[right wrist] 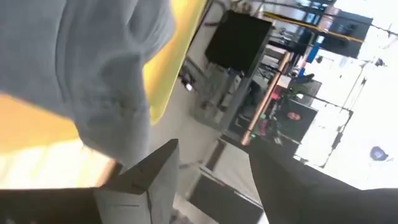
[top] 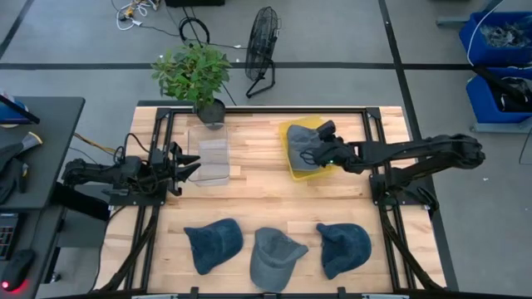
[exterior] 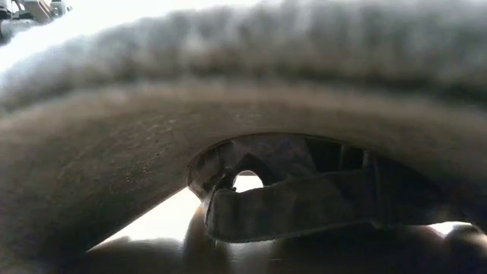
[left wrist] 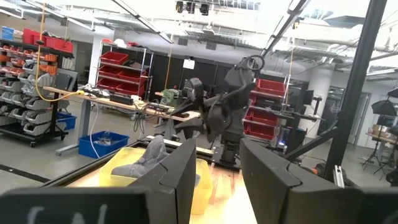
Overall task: Pick & Place hat
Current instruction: Put the top gray cap into the yellow bin
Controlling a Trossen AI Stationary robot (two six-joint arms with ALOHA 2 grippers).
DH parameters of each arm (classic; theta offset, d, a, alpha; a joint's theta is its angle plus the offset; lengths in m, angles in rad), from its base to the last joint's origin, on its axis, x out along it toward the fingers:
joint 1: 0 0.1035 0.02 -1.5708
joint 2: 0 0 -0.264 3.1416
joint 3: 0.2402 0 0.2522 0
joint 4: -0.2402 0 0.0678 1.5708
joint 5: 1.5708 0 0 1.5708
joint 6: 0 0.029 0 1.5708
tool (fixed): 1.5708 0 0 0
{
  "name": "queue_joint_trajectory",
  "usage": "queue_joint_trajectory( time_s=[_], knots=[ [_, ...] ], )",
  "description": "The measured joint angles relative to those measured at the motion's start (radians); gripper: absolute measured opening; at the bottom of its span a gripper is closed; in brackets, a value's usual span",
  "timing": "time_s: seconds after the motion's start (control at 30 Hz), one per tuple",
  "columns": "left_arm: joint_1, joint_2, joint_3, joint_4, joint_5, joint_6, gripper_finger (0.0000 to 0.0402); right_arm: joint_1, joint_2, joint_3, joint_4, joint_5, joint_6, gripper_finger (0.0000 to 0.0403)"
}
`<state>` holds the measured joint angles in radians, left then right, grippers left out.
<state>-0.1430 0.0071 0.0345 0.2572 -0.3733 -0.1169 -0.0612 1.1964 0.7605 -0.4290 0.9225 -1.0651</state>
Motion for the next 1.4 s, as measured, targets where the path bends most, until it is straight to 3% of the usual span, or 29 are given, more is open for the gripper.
queue_joint_trajectory(
  time_s=[0.13, 0.3, 0.4, 0.7, 0.83, 1.07, 1.23, 1.4],
  knots=[
    [0.000, 0.000, 0.000, 0.000, 0.000, -0.003, 0.0128, 0.006, -0.066, 0.001, -0.023, -0.119, 0.256, 0.0199],
    [0.000, 0.000, 0.000, 0.000, 0.000, -0.002, 0.0128, -0.066, -0.090, 0.001, -0.146, -0.397, 0.713, 0.0199],
    [0.000, 0.000, 0.000, 0.000, 0.000, -0.002, 0.0128, -0.093, -0.070, 0.001, -0.199, -0.427, 0.852, 0.0199],
    [0.000, 0.000, 0.000, -0.002, 0.000, -0.006, 0.0128, -0.129, -0.027, 0.001, -0.242, -0.254, 0.920, 0.0197],
    [0.000, 0.000, 0.000, -0.002, 0.000, -0.002, 0.0128, -0.188, -0.009, 0.001, -0.241, -0.196, 0.972, 0.0168],
    [0.000, 0.000, 0.000, -0.002, 0.000, -0.002, 0.0128, -0.299, 0.076, 0.001, -0.220, -0.243, 0.955, 0.0017],
    [0.000, 0.000, 0.000, -0.002, 0.000, -0.001, 0.0128, -0.340, 0.166, 0.000, -0.135, -0.411, 0.898, 0.0017],
    [0.000, 0.000, 0.000, -0.002, 0.000, 0.000, 0.0128, -0.340, 0.217, 0.000, 0.036, -0.360, 0.811, 0.0005]
  ],
)
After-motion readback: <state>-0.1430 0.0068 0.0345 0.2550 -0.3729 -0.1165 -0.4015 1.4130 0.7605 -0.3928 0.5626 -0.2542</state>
